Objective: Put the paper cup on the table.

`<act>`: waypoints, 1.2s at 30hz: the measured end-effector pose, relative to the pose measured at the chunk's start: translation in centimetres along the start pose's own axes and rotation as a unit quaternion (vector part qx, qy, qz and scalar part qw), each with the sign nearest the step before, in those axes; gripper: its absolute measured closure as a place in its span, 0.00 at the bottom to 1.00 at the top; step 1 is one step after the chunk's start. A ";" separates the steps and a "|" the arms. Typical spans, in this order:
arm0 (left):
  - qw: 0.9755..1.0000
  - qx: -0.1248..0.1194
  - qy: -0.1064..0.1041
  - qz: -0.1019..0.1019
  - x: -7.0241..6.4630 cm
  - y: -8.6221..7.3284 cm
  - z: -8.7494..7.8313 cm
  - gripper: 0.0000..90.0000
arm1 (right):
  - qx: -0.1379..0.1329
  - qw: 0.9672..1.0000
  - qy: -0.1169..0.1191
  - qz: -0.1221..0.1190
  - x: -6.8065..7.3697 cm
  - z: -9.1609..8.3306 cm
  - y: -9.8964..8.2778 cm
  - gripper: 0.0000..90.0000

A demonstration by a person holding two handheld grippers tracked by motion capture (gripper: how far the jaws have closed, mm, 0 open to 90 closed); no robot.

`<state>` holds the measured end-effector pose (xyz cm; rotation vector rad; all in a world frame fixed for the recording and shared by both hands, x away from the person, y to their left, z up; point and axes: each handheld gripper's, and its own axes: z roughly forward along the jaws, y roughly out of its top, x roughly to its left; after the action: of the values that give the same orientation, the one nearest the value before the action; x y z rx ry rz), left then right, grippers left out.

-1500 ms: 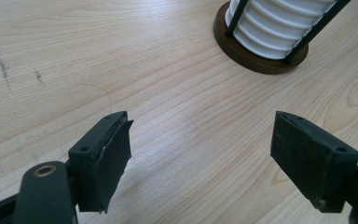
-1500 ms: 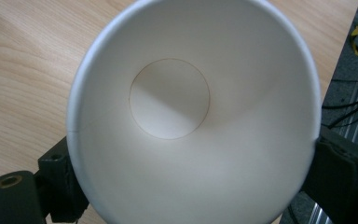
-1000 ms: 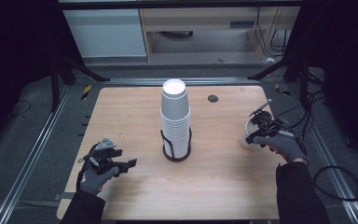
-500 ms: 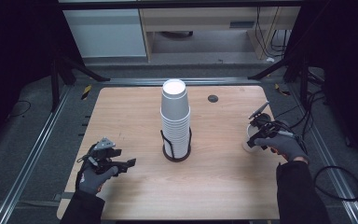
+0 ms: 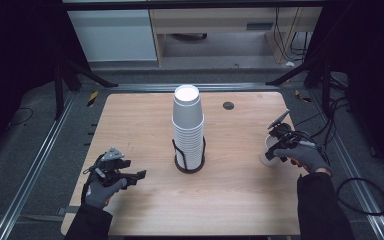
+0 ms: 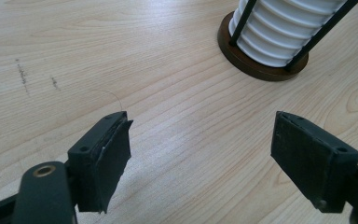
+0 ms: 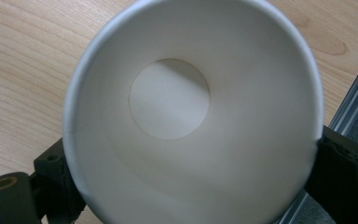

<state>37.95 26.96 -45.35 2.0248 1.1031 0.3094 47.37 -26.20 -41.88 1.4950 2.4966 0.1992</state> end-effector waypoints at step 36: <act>1.000 -0.002 -0.004 0.000 0.0 0.0 -0.1 0.20 | -0.123 0.992 -0.018 0.007 0.5 -3.7 -0.8 0.02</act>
<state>37.88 27.04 -45.31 2.0221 1.0969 0.3035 45.50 -26.12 -38.60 1.4017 2.3353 0.4601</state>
